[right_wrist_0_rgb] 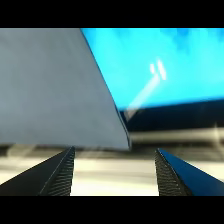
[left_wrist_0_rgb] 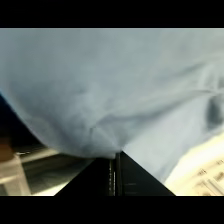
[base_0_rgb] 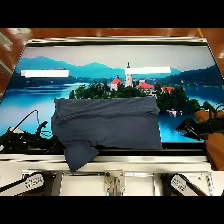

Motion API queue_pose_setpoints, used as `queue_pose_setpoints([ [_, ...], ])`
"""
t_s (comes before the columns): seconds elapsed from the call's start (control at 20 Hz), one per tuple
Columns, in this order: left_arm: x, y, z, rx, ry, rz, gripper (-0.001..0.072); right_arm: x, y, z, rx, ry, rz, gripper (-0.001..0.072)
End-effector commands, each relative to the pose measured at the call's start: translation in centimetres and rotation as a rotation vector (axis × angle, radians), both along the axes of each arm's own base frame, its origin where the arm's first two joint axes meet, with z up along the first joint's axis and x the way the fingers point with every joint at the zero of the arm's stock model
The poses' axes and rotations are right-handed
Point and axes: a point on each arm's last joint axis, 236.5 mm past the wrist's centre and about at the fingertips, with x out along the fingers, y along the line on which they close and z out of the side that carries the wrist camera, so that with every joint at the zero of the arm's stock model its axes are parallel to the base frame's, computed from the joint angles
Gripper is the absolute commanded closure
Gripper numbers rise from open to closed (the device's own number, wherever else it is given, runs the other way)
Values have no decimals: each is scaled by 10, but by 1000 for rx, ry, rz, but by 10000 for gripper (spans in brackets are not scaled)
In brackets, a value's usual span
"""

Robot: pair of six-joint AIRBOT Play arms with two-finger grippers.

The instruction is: Fold the shirts.

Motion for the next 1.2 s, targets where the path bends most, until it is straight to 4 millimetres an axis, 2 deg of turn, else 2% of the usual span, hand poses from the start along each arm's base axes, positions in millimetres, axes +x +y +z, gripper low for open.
queue_pose_setpoints([
  [0.0,-9,-5,14,-72,10,-28,672,-33,22,-24,91,124,19,91],
  [0.1,-12,-6,18,-91,17,-30,672,-40,40,-43,165,159,-21,91],
  [0.3,-16,-9,25,-110,19,-44,672,-47,54,-73,214,215,-72,94],
  [0.4,-15,-9,27,-104,6,-46,672,-49,61,-81,205,236,-34,94],
  [0.6,-10,-10,32,-106,-19,-33,672,-32,80,-95,126,196,33,112],
  [0.75,-6,-9,33,-103,-33,-31,672,-30,91,-98,100,195,61,118],
  [0.8,-2,-7,33,-95,-43,-30,672,-31,94,-97,101,198,73,241],
  [0.85,3,-4,34,-85,-68,-37,672,-31,97,-95,114,199,75,470],
  [0.9,10,0,37,-70,-99,-43,672,-30,101,-90,137,194,91,639],
  [1.0,35,14,49,-9,-196,-46,673,-13,108,-68,180,87,174,643],
  [1.15,86,28,93,28,-388,-43,673,41,105,-25,141,-137,163,645],
])
